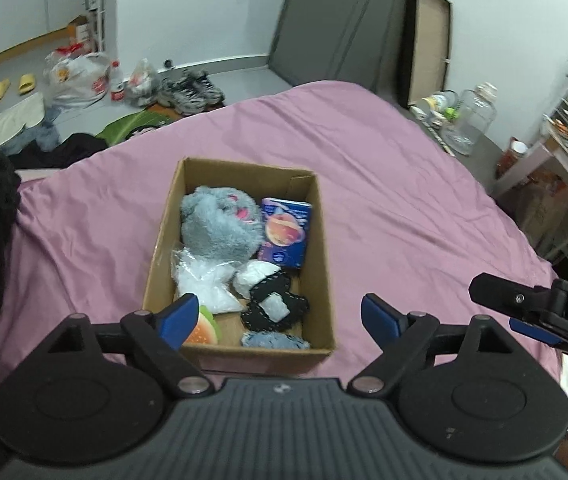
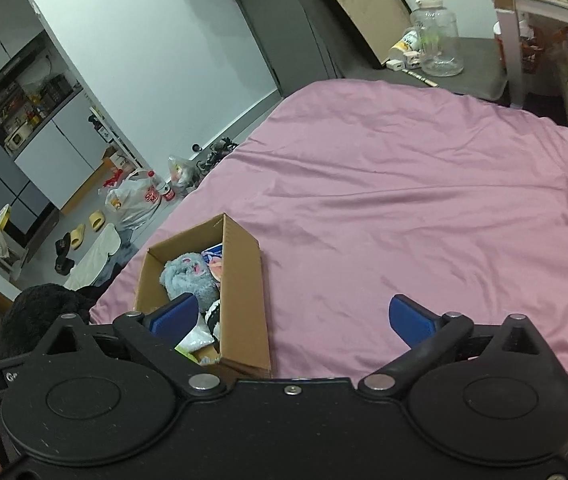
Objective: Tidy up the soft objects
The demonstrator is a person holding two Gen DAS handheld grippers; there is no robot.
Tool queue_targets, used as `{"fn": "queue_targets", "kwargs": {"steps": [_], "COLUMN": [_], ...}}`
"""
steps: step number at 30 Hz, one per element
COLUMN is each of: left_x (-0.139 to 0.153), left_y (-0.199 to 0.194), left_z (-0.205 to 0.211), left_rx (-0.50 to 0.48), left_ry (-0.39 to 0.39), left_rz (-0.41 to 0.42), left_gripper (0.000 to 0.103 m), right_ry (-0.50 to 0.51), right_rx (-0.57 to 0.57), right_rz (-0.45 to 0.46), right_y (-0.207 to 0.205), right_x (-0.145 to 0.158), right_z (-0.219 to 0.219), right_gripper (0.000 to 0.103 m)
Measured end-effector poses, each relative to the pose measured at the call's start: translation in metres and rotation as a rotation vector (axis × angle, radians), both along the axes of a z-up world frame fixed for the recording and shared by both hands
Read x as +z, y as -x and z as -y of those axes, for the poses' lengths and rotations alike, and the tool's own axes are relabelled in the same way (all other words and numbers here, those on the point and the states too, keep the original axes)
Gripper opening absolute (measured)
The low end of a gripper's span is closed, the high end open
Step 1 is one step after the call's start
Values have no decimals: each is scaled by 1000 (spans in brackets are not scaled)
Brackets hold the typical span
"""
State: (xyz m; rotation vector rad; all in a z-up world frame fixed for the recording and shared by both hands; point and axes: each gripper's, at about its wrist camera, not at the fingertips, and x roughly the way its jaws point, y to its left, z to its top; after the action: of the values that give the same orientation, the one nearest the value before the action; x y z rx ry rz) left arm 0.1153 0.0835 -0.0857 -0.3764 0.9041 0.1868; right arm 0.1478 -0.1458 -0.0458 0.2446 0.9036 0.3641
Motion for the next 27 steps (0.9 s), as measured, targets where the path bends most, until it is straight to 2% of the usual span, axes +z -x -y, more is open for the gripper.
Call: {"fn": "queue_targets", "kwargs": {"steps": [13, 27], "left_x": [27, 45], "left_y": [33, 69], "left_z": [9, 37], "left_rx": [-83, -171], "left_ry": [0, -25], "left_rz": [49, 84], "left_gripper": [89, 89], "right_ry": [-5, 62], "right_rx": [3, -5], "right_rz": [65, 107], "right_y": [50, 87], "right_x": [32, 50], "right_z": [14, 32], "right_gripper": [103, 103]}}
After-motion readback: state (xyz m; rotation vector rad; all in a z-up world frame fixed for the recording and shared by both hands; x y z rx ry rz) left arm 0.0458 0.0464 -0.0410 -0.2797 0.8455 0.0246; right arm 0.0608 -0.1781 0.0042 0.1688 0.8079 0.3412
